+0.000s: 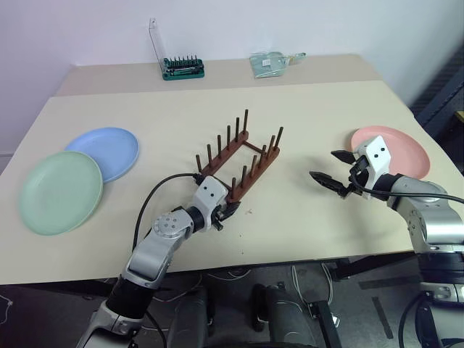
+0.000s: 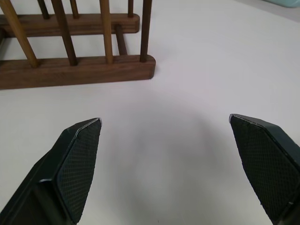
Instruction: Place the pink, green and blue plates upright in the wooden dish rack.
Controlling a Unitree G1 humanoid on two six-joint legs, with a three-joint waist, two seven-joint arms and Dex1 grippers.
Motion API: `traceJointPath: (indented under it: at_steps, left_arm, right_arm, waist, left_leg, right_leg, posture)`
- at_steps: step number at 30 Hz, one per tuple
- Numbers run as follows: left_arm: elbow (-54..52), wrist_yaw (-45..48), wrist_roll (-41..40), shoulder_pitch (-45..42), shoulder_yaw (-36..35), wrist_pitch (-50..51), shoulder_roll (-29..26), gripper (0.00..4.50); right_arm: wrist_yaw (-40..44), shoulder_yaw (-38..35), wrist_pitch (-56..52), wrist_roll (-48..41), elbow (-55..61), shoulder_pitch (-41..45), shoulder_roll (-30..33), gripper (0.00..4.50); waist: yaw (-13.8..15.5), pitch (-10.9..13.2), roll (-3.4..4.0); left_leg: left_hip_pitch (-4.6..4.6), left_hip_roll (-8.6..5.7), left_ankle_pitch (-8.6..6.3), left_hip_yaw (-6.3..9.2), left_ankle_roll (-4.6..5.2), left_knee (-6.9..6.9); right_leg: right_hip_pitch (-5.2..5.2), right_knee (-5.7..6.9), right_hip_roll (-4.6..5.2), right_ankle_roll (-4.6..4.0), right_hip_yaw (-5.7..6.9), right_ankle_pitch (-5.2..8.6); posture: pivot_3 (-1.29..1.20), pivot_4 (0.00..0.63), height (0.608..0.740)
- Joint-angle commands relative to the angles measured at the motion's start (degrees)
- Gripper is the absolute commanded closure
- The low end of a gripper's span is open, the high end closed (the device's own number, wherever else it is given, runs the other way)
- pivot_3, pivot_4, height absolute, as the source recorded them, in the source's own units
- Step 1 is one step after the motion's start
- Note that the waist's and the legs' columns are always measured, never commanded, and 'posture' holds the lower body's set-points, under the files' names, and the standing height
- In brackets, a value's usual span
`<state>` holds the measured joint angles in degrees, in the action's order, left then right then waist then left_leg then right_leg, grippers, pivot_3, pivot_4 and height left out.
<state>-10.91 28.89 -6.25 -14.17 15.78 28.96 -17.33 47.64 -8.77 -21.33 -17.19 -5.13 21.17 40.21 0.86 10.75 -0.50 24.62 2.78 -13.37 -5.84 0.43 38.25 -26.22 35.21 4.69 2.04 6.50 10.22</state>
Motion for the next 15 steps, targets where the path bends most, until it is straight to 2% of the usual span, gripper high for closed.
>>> traceJointPath:
  at_steps: [1, 5, 10, 15]
  left_arm:
    - [2.7, 2.5, 0.6, 0.1, 1.1, -1.8, -1.1, 3.74]
    - [6.7, 8.5, 0.3, -3.0, 0.9, -7.9, -3.9, 3.74]
    - [15.2, 21.4, -3.4, -11.4, 1.1, -13.2, -4.9, 3.74]
    - [30.8, 28.1, -1.1, -22.1, 1.6, -20.6, -3.6, 3.74]
  right_arm:
    - [-0.2, -1.3, 0.1, -0.6, 2.7, 0.2, 0.9, 0.0]
    - [0.9, -0.3, 0.3, 0.9, 4.8, -3.0, 2.9, 0.0]
    - [0.1, -1.2, -0.2, 0.6, 8.3, -7.0, 3.5, 0.0]
    - [-1.9, -2.7, -0.9, 0.6, 11.2, -10.0, 3.2, 0.0]
  waist:
    - [0.0, 0.0, 0.0]
    - [0.1, 0.0, 0.0]
    - [0.0, 0.0, -0.01]
    - [0.0, 0.0, -0.04]
  left_leg:
    - [-0.01, 0.0, 0.0, -0.01, 0.0, 0.0]
    - [0.0, 0.01, 0.0, 0.0, 0.0, 0.0]
    - [0.0, 0.01, 0.0, -0.02, 0.0, 0.0]
    - [0.05, -0.05, 0.0, -0.01, 0.0, 0.01]
  right_leg:
    - [0.01, 0.0, 0.0, 0.0, 0.0, 0.0]
    - [0.01, -0.02, 0.01, -0.02, 0.01, 0.01]
    - [-0.02, -0.02, 0.02, -0.02, 0.01, 0.01]
    - [-0.03, -0.04, 0.0, -0.02, 0.02, 0.02]
  posture:
    - [0.0, 0.15, 0.73]
    - [0.0, 0.15, 0.73]
    - [0.0, 0.15, 0.73]
    - [0.0, 0.15, 0.73]
